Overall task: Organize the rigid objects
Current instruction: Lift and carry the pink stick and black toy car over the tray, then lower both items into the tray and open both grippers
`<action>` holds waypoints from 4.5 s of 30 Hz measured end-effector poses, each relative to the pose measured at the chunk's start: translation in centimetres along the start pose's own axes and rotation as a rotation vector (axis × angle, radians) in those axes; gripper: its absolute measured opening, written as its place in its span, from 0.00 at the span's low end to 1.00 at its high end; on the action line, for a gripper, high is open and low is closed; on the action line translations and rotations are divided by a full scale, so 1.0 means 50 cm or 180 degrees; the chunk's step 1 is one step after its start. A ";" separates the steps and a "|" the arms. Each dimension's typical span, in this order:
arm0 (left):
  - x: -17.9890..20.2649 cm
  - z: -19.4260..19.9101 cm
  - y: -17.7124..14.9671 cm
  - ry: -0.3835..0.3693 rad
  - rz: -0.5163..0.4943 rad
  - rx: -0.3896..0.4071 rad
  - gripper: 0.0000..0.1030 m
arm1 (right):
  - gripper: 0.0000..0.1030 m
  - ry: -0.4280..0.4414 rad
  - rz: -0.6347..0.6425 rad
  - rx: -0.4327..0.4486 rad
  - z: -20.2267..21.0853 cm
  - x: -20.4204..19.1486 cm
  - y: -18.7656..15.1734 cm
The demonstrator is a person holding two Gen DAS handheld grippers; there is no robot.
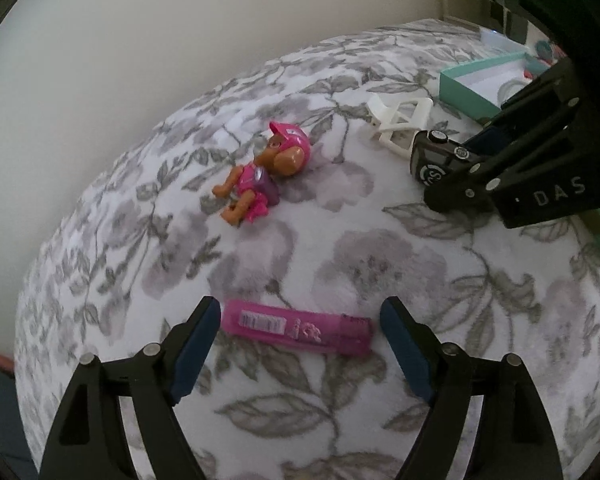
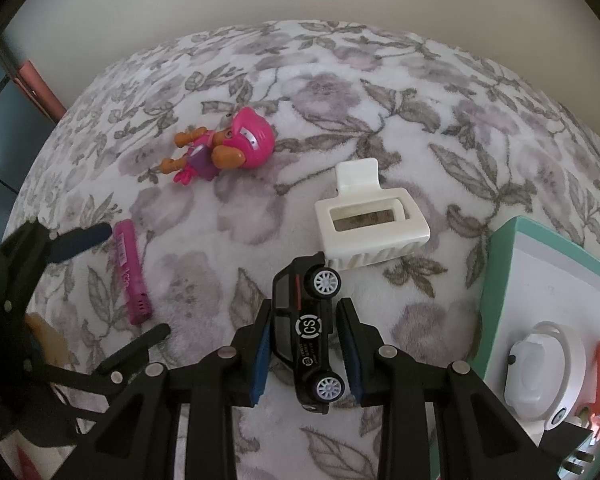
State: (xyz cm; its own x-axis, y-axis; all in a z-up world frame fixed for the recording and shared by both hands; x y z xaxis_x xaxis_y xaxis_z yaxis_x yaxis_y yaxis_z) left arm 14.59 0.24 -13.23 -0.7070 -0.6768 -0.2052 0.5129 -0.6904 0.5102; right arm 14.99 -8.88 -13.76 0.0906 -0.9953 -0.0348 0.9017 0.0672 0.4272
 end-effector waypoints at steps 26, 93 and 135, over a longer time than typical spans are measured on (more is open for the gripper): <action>-0.027 -0.001 -0.008 -0.0114 0.0116 0.0074 0.71 | 0.33 0.0033 -0.0016 0.0001 0.001 0.000 -0.001; -0.013 0.014 -0.024 -0.0177 0.0635 0.0087 0.78 | 0.27 0.0065 -0.0169 -0.0077 0.039 0.030 -0.070; 0.425 0.174 0.376 -0.0645 0.0924 0.0482 0.78 | 0.27 -0.0628 -0.2010 0.0670 0.351 0.519 -0.238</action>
State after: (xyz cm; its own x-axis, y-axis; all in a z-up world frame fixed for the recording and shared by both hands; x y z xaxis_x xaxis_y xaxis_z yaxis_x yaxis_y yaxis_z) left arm 4.97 -24.89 -0.71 -0.6327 -0.7639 0.1274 0.6387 -0.4216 0.6436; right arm -0.79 -36.72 -3.89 -0.5211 -0.8348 -0.1779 0.6534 -0.5243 0.5460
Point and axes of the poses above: each gripper's, at about its wrist camera, not at the fingertips, and z roughly against the way its jaws point, x to its right, y to its top, the point moved 7 cm from there along -z, roughly the way its jaws point, and after that the axes turned 4 degrees about z, right-handed, at the moved point
